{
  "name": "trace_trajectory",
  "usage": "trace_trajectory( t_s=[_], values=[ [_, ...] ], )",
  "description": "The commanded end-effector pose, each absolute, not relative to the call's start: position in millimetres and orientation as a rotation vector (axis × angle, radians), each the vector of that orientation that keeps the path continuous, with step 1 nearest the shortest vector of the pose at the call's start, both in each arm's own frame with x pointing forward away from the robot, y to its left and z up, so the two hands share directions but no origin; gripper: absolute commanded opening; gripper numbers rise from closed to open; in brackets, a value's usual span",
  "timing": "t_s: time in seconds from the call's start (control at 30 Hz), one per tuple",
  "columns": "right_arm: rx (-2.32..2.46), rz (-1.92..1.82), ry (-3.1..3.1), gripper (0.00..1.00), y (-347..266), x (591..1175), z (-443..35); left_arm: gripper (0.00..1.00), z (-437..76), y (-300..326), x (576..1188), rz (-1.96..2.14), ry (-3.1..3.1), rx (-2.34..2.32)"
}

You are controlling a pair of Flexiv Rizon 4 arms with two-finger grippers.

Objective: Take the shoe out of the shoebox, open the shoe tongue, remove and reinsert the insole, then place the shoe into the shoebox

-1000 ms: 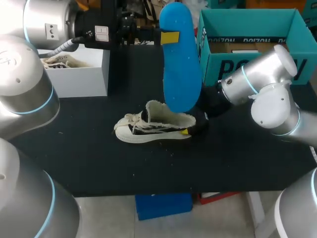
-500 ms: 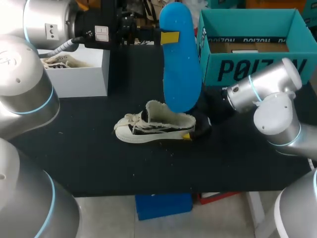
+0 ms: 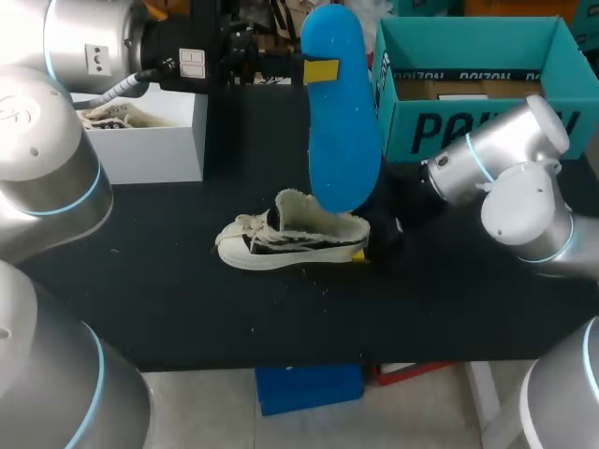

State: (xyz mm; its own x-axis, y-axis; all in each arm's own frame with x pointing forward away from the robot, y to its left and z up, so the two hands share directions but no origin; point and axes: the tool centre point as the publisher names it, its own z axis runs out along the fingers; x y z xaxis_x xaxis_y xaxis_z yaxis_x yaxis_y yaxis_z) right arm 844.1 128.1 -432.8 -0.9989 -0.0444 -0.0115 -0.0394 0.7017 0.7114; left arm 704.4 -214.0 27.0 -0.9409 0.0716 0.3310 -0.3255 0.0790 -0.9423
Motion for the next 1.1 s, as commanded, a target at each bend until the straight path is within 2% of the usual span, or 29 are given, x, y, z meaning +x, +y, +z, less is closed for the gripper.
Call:
trace_trajectory(
  t_s=[0.03,0.2,0.53,0.83,1.1],
  values=[
    [0.015,-0.915,-3.001,1.0,120.7,843.1,-406.7,0.0,25.6,-216.6,704.3,1.94,-2.07,0.255],
    [-0.044,-0.528,-3.088,1.0,115.9,845.6,-392.5,0.0,25.6,-216.6,704.3,1.94,-2.07,0.255],
    [-0.065,-0.068,-3.145,1.0,134.0,858.1,-377.4,0.0,25.6,-216.6,704.3,1.94,-2.07,0.255],
    [0.023,0.194,-3.114,1.0,170.3,865.6,-383.1,0.0,25.6,-216.6,704.3,1.94,-2.07,0.255],
    [0.054,0.234,-3.102,1.0,182.6,868.3,-387.5,0.0,25.6,-216.6,704.3,1.94,-2.07,0.255]
  ],
)
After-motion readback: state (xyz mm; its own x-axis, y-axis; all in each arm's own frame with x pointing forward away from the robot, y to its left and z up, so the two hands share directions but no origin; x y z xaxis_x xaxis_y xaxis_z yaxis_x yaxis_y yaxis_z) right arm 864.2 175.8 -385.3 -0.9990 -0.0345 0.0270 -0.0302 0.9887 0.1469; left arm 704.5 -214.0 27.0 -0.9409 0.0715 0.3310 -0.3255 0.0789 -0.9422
